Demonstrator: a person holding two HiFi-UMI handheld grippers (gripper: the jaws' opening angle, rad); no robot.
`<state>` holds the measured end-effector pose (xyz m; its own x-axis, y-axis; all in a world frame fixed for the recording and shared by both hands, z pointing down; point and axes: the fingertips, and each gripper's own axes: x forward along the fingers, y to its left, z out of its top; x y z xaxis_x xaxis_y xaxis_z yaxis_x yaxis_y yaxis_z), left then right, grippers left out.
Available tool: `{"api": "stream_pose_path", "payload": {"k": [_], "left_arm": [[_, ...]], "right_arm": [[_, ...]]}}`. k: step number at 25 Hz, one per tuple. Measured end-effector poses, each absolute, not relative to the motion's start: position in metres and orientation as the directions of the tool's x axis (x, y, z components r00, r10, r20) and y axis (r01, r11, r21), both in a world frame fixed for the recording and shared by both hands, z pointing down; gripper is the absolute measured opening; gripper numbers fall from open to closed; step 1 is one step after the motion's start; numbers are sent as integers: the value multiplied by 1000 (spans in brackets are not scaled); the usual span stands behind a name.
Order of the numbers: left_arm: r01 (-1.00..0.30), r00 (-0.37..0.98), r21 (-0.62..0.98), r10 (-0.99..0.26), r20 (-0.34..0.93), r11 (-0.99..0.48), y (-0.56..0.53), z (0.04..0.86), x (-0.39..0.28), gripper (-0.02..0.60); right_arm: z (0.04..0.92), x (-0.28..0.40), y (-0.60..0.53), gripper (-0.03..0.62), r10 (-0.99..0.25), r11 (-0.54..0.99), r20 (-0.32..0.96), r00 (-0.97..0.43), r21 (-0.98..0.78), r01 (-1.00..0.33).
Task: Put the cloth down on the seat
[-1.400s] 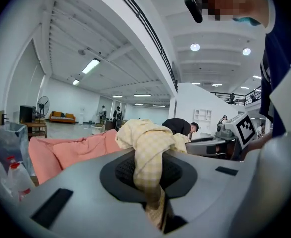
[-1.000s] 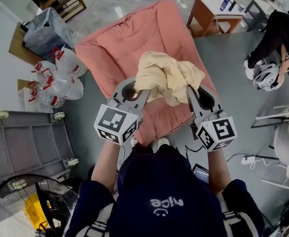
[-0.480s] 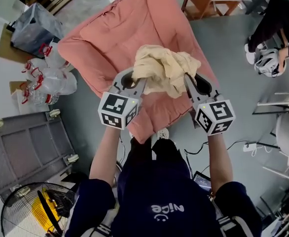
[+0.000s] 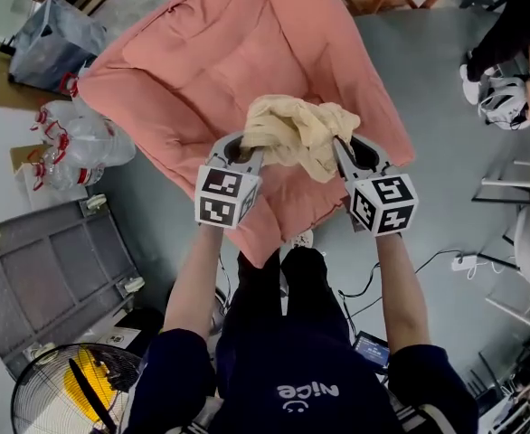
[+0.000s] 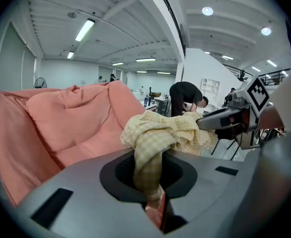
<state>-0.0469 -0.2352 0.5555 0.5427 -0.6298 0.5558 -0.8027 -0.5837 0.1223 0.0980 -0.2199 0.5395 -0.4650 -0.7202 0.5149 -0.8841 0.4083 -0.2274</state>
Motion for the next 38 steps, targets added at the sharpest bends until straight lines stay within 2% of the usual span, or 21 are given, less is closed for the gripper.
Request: {"api": "stream_pose_path", "payload": {"k": [6, 15, 21, 32, 38], "left_arm": [[-838, 451, 94, -583, 676, -538, -247, 630, -53, 58], [-826, 338, -12, -511, 790, -564, -253, 723, -54, 58], [-849, 263, -68, -531, 806, -524, -266, 774, -57, 58], [-880, 209, -44, -468, 859, -474, -270, 864, -48, 58], [-916, 141, -49, -434, 890, -399, -273, 901, -70, 58]], "right_arm": [[604, 107, -235, 87, -683, 363, 588, -434, -241, -900], [701, 114, -246, 86, -606, 336, 689, -398, -232, -913], [756, 113, -252, 87, -563, 347, 732, -384, -212, -914], [848, 114, -254, 87, -475, 345, 808, -348, -193, -919], [888, 123, -252, 87, -459, 292, 837, -297, -173, -941]]}}
